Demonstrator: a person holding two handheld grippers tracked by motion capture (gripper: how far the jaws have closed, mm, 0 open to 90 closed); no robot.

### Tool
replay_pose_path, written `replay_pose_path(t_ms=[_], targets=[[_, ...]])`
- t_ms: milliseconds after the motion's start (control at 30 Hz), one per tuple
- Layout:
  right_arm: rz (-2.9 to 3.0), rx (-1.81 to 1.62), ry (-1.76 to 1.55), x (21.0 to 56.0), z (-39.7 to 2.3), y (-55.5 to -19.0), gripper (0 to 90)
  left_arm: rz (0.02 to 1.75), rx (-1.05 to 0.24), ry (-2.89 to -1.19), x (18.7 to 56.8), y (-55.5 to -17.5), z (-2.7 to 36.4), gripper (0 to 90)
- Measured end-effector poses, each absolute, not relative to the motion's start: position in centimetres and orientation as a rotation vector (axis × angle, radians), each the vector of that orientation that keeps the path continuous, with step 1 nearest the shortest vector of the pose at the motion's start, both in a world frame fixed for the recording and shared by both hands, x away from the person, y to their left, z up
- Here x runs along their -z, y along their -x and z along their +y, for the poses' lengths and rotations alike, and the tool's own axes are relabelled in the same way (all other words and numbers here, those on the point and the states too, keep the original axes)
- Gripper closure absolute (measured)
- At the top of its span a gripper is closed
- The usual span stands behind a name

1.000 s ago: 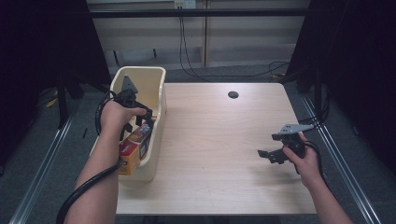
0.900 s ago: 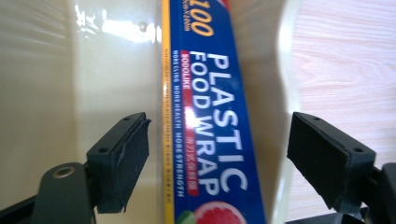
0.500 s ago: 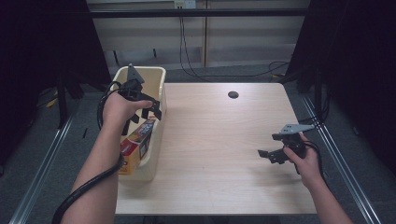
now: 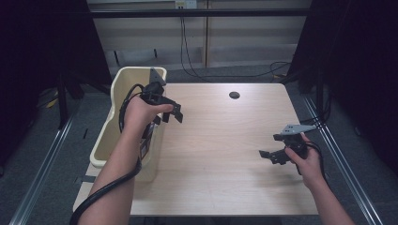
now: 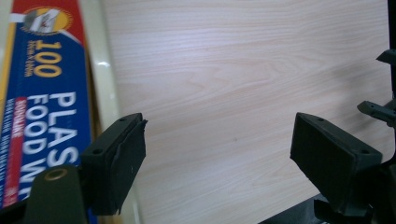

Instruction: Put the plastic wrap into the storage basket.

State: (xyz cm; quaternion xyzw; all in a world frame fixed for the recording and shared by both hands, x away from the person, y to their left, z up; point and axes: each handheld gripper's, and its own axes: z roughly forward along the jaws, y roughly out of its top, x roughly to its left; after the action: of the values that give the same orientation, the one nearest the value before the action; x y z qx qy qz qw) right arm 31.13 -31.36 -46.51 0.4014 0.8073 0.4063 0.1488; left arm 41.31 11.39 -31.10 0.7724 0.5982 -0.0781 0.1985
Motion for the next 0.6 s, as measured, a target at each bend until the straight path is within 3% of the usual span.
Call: replay_pose_path(t_ms=[600], targets=[[2.317, -1.169, -1.152, 46.5, -31.3, -31.0, 1.7, 1.576, 0.206, -2.195, 33.8, -40.7, 7.5, 17.5]])
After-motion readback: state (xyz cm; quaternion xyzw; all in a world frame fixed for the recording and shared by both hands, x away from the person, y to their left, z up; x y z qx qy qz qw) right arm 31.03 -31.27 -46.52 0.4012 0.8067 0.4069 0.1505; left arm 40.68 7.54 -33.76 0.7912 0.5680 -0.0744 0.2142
